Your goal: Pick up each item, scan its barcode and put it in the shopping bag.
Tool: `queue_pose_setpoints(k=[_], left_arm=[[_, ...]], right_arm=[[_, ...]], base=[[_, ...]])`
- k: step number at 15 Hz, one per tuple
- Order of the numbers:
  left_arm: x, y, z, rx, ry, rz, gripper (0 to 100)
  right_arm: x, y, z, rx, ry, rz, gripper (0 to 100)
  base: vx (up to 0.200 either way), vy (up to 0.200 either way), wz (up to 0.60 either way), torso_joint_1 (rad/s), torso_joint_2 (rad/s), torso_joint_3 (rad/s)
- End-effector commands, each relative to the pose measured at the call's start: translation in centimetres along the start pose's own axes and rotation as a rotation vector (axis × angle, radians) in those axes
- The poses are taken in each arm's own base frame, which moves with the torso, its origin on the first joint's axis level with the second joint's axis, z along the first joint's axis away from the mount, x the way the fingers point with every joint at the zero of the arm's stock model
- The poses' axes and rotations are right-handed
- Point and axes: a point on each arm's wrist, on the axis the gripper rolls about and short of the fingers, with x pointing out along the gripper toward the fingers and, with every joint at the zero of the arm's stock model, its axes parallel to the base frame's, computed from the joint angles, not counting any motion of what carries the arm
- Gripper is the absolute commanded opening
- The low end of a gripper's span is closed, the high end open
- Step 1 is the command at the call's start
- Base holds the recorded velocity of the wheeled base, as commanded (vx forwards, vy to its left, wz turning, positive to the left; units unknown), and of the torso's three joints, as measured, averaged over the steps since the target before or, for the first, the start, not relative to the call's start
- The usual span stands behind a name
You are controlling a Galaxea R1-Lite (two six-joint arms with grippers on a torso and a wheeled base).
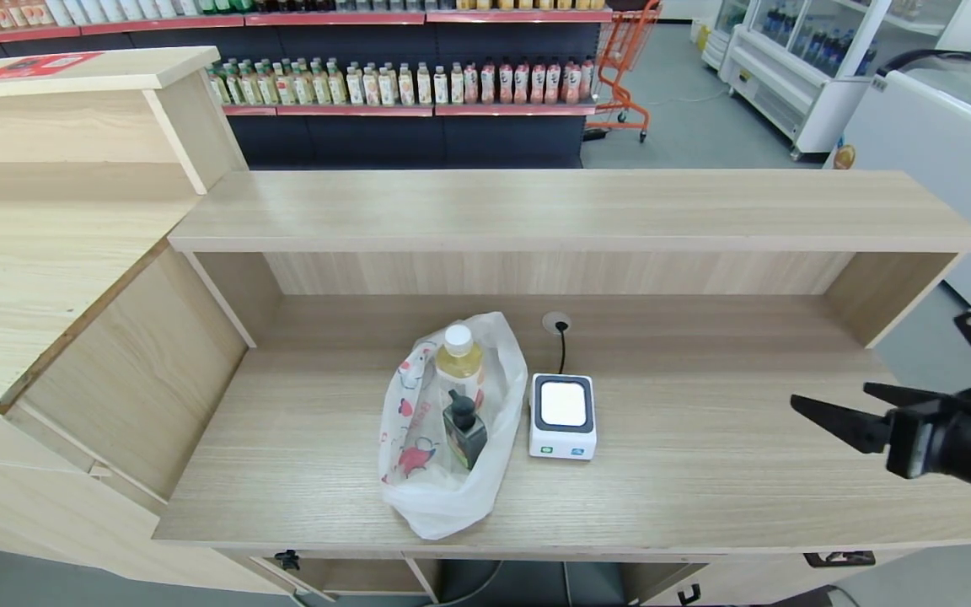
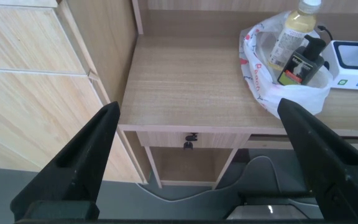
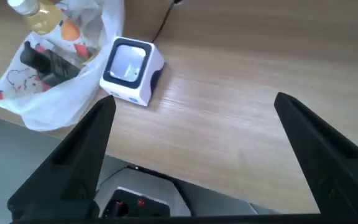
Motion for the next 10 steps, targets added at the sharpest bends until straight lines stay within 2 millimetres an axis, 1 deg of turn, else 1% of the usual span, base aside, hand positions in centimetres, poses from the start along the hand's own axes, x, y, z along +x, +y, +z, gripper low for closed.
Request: queue_pose_setpoints(k=[1, 2, 3, 4, 5, 7, 8, 9, 10], left_arm=[[0.0, 0.0, 0.0, 0.000, 0.001, 0.000, 100], [0.0, 0.0, 0.0, 0.000, -0.001, 0.000, 100], [0.0, 0.0, 0.0, 0.000, 0.001, 0.000, 100], [0.0, 0.0, 0.0, 0.001, 0.001, 0.000, 100], [0.0, 0.0, 0.0, 0.000, -0.001, 0.000, 100], [0.0, 0.0, 0.0, 0.001, 0.001, 0.000, 100], [0.0, 0.0, 0.0, 0.000, -0.001, 0.000, 100], [0.0, 0.0, 0.0, 0.000, -0.001, 0.000, 100], [0.0, 0.0, 0.0, 0.000, -0.001, 0.000, 100]], right_arm=[[-7.4, 2.0, -2.0, -0.009, -0.118, -0.121, 100], [-9.5, 2.9, -3.8, -0.036, -0.148, -0.119, 100], [-12.1, 4.2, -6.9, -0.075, -0.183, -0.098, 100], [-13.7, 4.8, -8.8, -0.093, -0.237, -0.098, 100], [-14.8, 5.3, -10.4, -0.094, -0.242, -0.101, 100], [-16.0, 5.8, -13.2, -0.077, -0.229, -0.107, 100], [-16.4, 5.9, -13.6, -0.078, -0.256, -0.079, 100], [-16.6, 5.9, -13.7, -0.142, -0.285, -0.087, 100], [-16.6, 5.7, -13.7, -0.186, -0.283, -0.167, 100]], base=[[0.000, 0.000, 0.00, 0.000, 0.00, 0.000], [0.000, 0.000, 0.00, 0.000, 0.00, 0.000], [0.000, 0.000, 0.00, 0.000, 0.00, 0.000], [0.000, 0.000, 0.00, 0.000, 0.00, 0.000], [0.000, 0.000, 0.00, 0.000, 0.00, 0.000], [0.000, 0.000, 0.00, 0.000, 0.00, 0.000], [0.000, 0.000, 0.00, 0.000, 0.00, 0.000], [0.000, 0.000, 0.00, 0.000, 0.00, 0.000], [0.000, 0.000, 0.00, 0.000, 0.00, 0.000]])
